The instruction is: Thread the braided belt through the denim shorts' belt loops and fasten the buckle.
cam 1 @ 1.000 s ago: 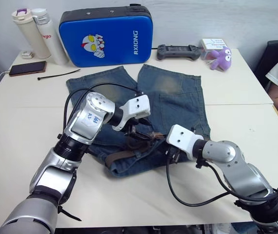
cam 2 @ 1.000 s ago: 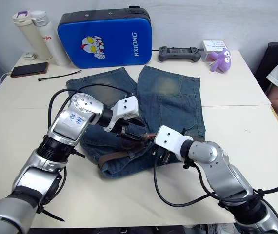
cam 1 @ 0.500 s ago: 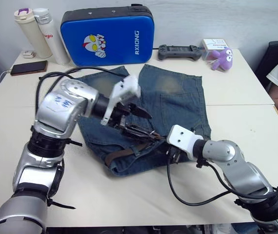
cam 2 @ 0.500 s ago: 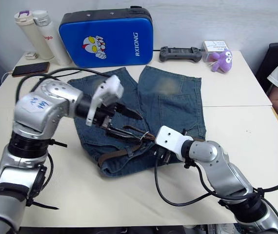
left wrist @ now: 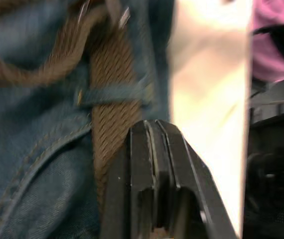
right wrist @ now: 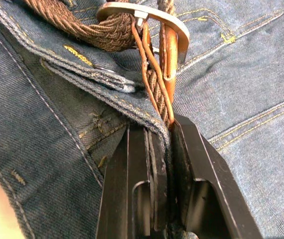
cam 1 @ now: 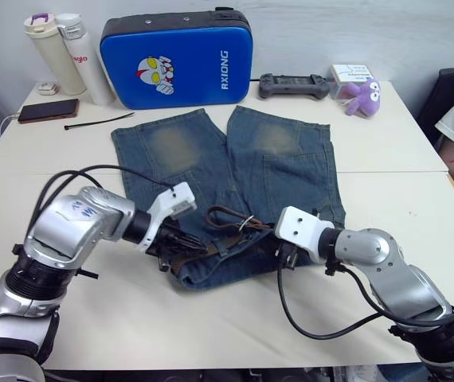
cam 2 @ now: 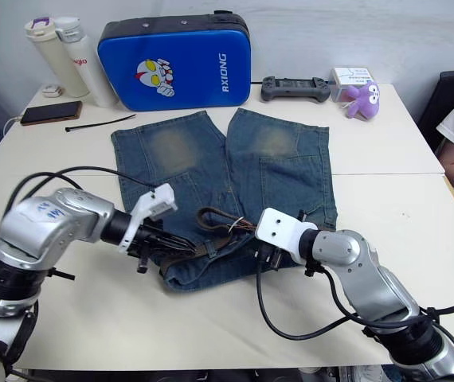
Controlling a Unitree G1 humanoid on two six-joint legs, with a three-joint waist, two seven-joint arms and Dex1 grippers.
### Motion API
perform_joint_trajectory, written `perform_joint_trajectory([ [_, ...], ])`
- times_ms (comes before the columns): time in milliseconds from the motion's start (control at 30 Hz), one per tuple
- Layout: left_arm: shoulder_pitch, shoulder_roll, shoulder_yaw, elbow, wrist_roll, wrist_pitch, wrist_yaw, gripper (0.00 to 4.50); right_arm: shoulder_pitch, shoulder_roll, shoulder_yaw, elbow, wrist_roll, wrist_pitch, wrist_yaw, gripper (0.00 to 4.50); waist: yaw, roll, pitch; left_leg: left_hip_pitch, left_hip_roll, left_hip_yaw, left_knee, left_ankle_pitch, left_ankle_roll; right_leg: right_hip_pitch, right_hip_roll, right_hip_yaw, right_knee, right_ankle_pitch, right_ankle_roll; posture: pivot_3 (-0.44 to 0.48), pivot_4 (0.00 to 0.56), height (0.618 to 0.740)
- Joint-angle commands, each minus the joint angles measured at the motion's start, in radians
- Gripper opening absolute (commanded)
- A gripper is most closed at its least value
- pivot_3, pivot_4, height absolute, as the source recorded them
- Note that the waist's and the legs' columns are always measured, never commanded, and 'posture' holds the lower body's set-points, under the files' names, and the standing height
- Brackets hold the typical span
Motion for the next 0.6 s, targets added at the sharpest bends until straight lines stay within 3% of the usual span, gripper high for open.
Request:
perform_joint_trajectory([
  [33, 0.032, -0.041, -0.023, -0.022, 0.013, -0.039, 0.070, 0.04, -0.001, -0.003, -0.024, -0.043, 0.014, -0.011, 0.006, 0.00, -0.001, 0.000, 0.000, 0.000, 0.000, 0.000, 0.000, 0.000, 0.000, 0.000, 0.000, 0.000, 0.000, 0.000, 0.000, 0.000, 0.150, 0.740],
  [167, 0.063, -0.052, -0.065, -0.044, 0.007, -0.056, 0.094, 0.04, 0.002, -0.006, -0.027, -0.048, 0.015, -0.006, 0.005, 0.00, -0.001, 0.000, 0.000, 0.000, 0.000, 0.000, 0.000, 0.000, 0.000, 0.000, 0.000, 0.000, 0.000, 0.000, 0.000, 0.000, 0.150, 0.740],
  [300, 0.068, 0.008, -0.215, -0.042, 0.135, -0.160, 0.140, 0.04, -0.001, -0.008, -0.035, -0.066, 0.030, 0.021, 0.016, 0.00, -0.001, 0.000, 0.000, 0.001, 0.000, 0.000, 0.000, 0.000, 0.000, 0.001, 0.000, 0.001, 0.000, 0.000, 0.000, 0.000, 0.150, 0.740],
  [467, 0.068, -0.022, -0.258, -0.036, 0.160, -0.179, 0.171, 0.04, 0.002, -0.014, -0.072, -0.116, 0.095, 0.079, 0.047, 0.00, 0.000, 0.002, -0.002, 0.004, 0.000, 0.001, -0.001, 0.000, 0.001, 0.004, 0.000, 0.001, -0.004, 0.000, 0.000, 0.000, 0.150, 0.740],
  [600, 0.071, -0.038, -0.252, -0.031, 0.149, -0.171, 0.173, 0.00, 0.036, -0.098, -0.123, -0.167, 0.162, 0.117, 0.123, 1.78, 0.010, 0.003, -0.003, 0.005, 0.000, 0.000, -0.001, -0.002, 0.004, 0.005, 0.000, 0.000, -0.006, 0.000, 0.000, 0.000, 0.150, 0.740],
])
